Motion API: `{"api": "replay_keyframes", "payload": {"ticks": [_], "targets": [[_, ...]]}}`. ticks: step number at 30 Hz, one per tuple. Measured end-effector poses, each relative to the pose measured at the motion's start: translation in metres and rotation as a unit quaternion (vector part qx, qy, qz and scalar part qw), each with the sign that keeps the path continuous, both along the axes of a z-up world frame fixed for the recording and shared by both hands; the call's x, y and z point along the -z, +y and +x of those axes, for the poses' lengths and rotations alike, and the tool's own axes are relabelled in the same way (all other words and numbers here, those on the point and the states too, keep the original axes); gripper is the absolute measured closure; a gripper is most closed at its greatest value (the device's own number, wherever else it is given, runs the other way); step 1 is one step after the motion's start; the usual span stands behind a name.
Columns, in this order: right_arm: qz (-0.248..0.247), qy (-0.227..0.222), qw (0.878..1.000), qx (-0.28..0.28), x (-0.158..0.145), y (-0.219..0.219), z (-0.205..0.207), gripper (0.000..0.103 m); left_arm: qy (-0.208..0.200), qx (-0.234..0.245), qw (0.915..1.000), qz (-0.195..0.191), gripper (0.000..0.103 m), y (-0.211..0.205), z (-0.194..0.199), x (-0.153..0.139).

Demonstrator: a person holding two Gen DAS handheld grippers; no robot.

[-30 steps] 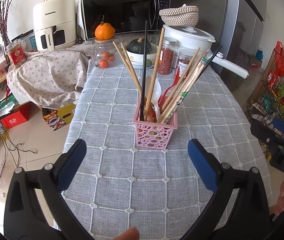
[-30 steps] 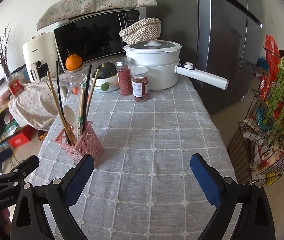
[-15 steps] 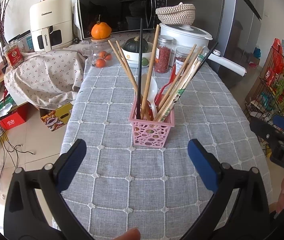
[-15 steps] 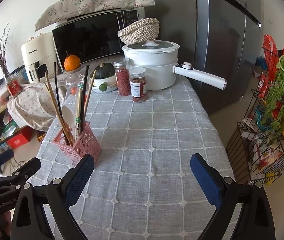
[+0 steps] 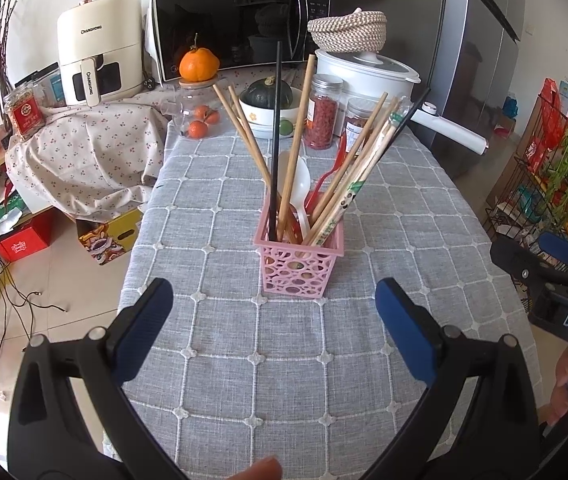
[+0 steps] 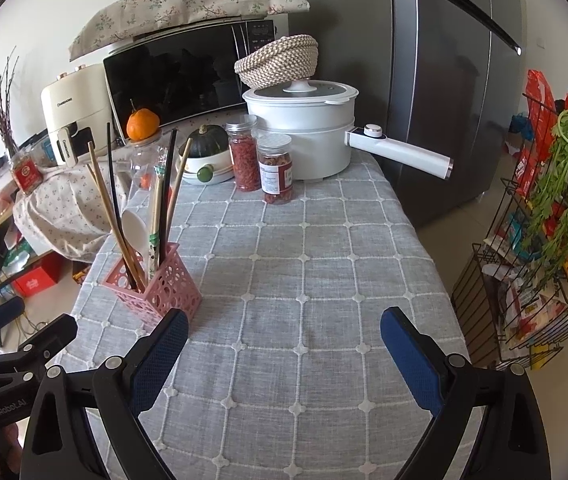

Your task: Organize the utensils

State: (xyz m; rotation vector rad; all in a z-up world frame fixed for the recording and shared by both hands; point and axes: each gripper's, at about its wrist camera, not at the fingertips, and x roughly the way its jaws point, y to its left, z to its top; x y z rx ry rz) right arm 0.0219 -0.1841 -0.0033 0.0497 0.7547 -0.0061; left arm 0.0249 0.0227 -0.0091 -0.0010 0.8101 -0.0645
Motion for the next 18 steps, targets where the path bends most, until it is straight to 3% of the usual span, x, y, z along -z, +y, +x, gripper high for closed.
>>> {"api": "replay_keyframes", "payload": {"ticks": [18], "targets": [[0.003,0.003,1.000,0.001,0.0015,-0.0001,0.0001,0.005,0.000,-0.001,1.0000,0.000,0.002,-0.0018,0.0014,0.0010]]}}
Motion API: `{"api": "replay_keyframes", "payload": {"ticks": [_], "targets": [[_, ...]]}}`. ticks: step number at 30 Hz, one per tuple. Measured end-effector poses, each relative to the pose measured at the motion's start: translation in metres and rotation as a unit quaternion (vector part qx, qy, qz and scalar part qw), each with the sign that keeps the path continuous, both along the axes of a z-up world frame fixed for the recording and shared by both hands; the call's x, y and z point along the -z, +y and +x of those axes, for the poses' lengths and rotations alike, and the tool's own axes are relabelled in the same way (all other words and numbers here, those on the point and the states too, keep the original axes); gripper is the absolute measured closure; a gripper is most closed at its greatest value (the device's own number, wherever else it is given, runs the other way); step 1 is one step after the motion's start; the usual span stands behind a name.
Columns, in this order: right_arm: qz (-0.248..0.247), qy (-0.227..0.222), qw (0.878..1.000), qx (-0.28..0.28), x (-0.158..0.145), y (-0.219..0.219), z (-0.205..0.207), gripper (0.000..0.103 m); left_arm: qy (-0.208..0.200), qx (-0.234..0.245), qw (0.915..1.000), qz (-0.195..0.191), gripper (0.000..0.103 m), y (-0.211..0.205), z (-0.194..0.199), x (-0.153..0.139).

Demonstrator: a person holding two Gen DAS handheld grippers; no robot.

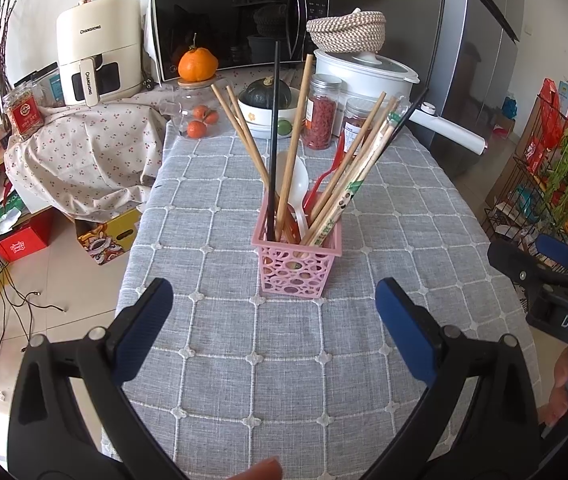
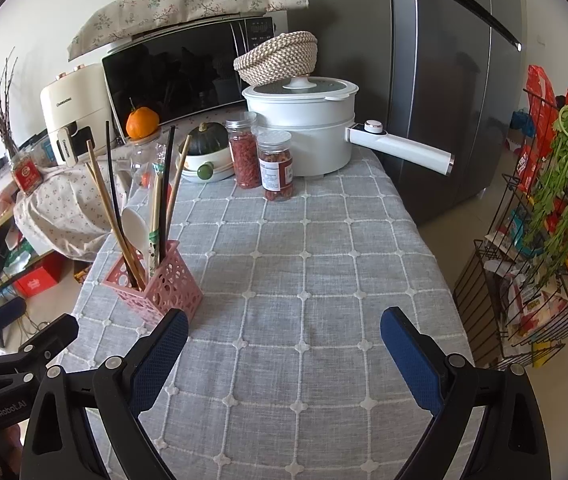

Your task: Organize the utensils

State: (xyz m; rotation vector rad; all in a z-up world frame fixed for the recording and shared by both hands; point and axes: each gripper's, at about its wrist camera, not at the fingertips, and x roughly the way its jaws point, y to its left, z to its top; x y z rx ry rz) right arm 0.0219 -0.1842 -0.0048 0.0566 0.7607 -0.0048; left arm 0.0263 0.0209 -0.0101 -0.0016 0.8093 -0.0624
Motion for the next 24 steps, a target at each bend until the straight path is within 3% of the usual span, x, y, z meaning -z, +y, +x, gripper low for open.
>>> {"api": "replay_keyframes", "payload": {"ticks": [24], "targets": [[0.002,0.004,1.000,0.000,0.0035,0.0008,0.0001,0.005,0.004,0.002,1.0000,0.004,0.002,-0.0041,-0.0016,0.0012]]}}
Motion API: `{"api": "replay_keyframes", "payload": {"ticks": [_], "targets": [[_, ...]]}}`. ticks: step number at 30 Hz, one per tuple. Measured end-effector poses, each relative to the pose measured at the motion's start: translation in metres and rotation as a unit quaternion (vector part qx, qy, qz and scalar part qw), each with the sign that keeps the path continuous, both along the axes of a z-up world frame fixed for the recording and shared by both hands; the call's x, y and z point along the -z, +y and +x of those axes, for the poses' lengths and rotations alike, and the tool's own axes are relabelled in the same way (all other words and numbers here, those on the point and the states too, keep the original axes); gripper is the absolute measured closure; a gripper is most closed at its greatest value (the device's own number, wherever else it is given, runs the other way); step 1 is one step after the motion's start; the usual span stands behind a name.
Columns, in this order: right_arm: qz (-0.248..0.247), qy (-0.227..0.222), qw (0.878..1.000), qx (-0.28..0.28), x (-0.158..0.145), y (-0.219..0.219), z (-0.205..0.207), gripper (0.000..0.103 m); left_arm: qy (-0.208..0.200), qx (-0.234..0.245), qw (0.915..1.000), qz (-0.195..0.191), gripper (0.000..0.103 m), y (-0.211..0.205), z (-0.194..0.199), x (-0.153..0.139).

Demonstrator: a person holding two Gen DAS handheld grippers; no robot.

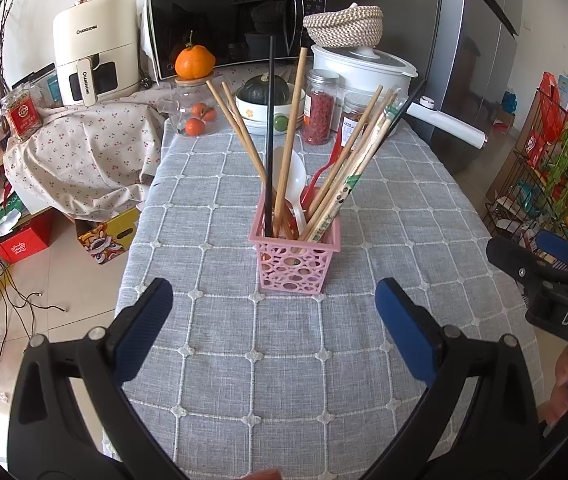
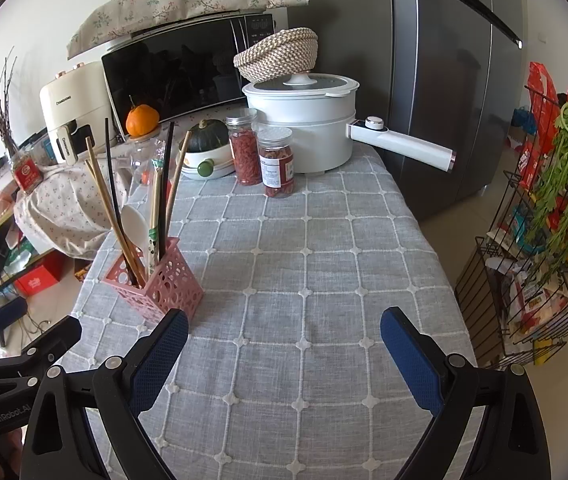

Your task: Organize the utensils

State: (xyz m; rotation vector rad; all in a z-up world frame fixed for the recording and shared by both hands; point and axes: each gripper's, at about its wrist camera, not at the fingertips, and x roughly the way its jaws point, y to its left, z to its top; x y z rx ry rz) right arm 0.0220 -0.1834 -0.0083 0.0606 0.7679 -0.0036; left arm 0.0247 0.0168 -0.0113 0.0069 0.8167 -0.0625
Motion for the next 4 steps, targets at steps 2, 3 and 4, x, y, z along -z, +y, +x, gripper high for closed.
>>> {"api": "replay_keyframes", "payload": {"ticks": [2,3,4], "targets": [[0.000,0.000,1.000,0.000,0.0002,0.0001,-0.0001,0.005,0.000,0.001,1.0000,0.000,0.002,0.0001,-0.0005,0.0004],[-0.001,0.001,1.000,0.000,0.0001,-0.0001,0.0001,0.005,-0.001,0.001,1.0000,0.000,0.002,-0.0002,-0.0008,0.0004],[-0.001,0.001,1.000,0.000,0.0005,-0.0001,0.0003,0.005,-0.001,0.002,1.0000,0.001,0.002,-0.0006,-0.0011,0.0008]]}}
